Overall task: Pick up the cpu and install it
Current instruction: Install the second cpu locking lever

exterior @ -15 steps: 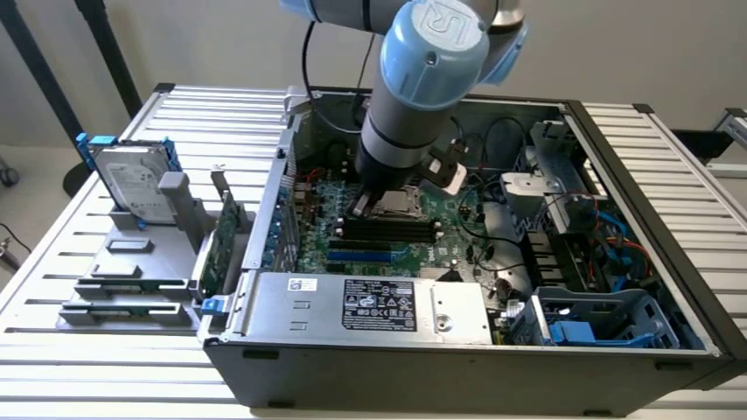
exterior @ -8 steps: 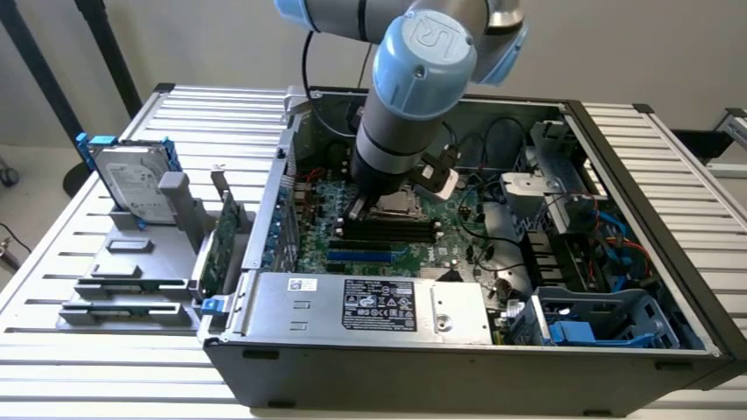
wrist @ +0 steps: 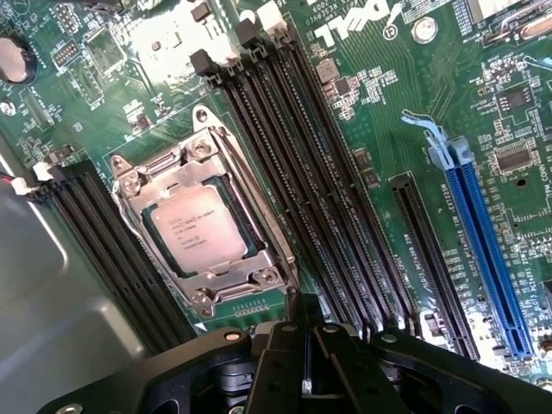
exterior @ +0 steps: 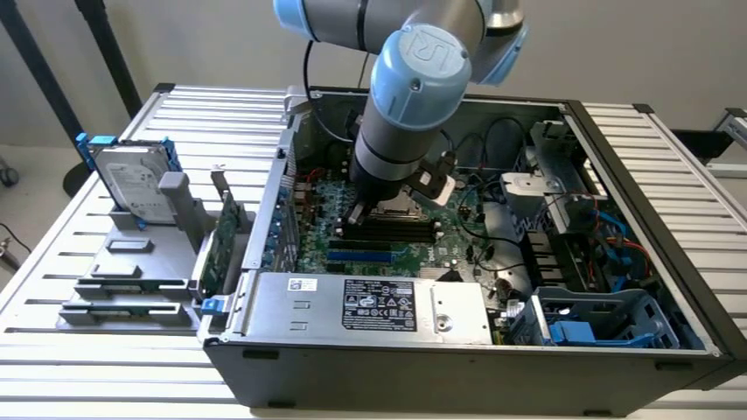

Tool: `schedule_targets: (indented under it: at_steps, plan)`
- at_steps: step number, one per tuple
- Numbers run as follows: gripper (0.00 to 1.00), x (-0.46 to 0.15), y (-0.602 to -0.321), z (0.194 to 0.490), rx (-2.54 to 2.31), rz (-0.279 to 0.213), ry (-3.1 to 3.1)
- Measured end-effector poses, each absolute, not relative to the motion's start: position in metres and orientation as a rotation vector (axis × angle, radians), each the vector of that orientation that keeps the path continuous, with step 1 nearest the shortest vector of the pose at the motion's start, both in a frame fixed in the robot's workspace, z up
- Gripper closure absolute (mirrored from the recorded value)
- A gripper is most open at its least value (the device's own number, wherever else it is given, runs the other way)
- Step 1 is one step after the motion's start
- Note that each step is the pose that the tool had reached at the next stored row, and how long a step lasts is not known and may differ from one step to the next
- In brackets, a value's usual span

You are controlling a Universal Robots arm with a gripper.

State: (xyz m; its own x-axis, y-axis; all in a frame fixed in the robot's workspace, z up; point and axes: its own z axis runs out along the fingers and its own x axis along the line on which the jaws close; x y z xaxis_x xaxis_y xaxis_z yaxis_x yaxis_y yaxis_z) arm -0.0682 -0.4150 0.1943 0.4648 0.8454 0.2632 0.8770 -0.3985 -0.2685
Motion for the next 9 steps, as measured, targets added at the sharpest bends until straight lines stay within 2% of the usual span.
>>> schedule_targets:
  at_steps: [9]
  plan:
    - [0.89,-0.0682,-0.4135,0.1912,-2.356,-0.121,-1.444]
